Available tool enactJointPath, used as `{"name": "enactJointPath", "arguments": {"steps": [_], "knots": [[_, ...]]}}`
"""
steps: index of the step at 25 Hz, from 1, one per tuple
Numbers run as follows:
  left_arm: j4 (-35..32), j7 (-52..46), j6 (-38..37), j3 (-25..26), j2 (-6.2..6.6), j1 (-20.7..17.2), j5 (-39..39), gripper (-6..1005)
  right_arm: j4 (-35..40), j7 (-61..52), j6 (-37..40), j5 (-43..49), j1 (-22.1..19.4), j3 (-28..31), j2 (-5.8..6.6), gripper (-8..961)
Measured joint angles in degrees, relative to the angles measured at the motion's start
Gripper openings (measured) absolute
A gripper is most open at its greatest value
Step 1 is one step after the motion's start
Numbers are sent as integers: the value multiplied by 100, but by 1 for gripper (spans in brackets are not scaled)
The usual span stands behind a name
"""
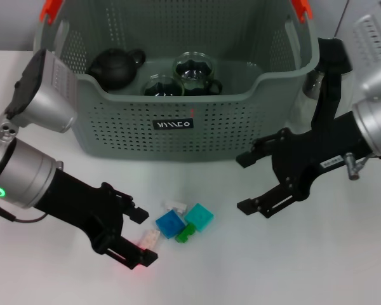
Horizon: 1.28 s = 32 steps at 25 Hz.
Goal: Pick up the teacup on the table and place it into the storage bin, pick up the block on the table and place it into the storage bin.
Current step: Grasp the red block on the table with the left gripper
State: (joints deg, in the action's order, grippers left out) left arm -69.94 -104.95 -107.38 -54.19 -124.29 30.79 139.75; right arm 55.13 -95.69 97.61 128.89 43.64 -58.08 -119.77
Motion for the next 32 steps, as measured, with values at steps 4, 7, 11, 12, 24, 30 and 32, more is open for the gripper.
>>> {"name": "enactJointPath", "arguments": {"steps": [4, 7, 11, 12, 24, 30, 32], "knots": [[210, -85, 199, -30, -7, -5, -81, 847, -80, 366, -12, -76, -127, 242, -34, 947], [424, -99, 386, -42, 3, -5, -82, 847, -259, 550, -28, -292, -144, 246, -37, 947], [521, -54, 500, -46, 10, -6, -63, 847, -475, 695, -61, -436, -148, 250, -35, 947], [532, -22, 507, -50, 12, -11, -54, 847, -504, 699, -69, -456, -144, 259, -31, 947], [534, 155, 589, -104, 92, -105, 159, 846, -894, 666, -359, -794, -116, 286, -21, 946], [504, 152, 805, -439, 24, -141, 597, 846, -911, 664, -498, -861, -76, 306, -28, 946], [501, 125, 922, -573, 9, -143, 677, 846, -912, 657, -528, -939, -66, 299, -34, 946]]}}
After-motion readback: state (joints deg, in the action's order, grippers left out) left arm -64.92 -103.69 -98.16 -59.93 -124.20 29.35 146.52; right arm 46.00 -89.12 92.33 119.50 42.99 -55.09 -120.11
